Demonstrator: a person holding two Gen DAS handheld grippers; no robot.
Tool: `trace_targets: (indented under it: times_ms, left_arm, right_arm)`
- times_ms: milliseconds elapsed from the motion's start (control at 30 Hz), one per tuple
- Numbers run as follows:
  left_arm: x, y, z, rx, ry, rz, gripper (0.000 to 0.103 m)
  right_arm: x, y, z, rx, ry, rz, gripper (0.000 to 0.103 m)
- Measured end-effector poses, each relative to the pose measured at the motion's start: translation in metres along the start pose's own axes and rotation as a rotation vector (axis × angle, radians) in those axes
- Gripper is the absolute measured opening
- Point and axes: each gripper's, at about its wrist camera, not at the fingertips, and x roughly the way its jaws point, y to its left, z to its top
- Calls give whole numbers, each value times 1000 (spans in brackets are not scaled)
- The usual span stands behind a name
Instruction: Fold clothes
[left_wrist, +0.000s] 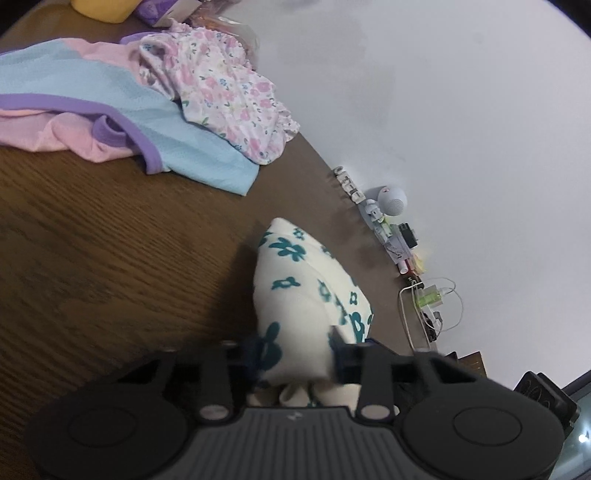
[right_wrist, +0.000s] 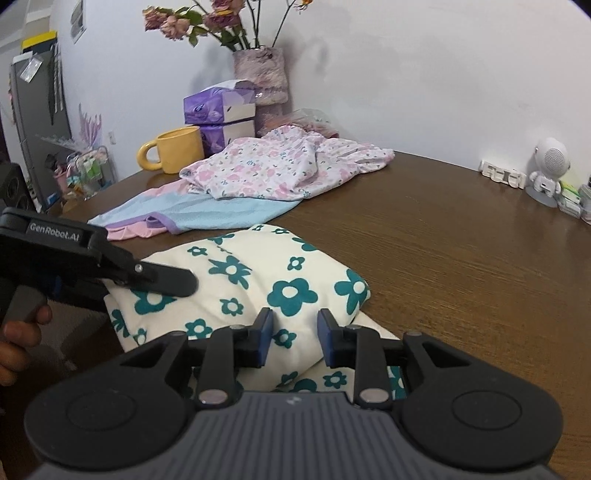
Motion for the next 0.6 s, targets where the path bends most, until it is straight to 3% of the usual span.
trace_targets:
  times_ms: [100,200,300,433,600]
  left_arm:
    - [-2,-9,3,83,-23,10,20]
    - [-12,-23,5,238,-70,42,19]
    - [-24,-43,9,428,-126,94,19]
    - [-34,-70,9,717,-173,221,19]
    - [-30,-106,-17,1097,-196,349,19]
  right_arm:
    - [-7,-1,2,14,-12,15,30]
    - [-19,-3,-2,34,-27,26,38]
    - [-31,-5,-10,55,-32,19,42]
    - [-40,-11,-23,94,-22,10,42]
    - [-46,-15,-33,136,-36,12,42]
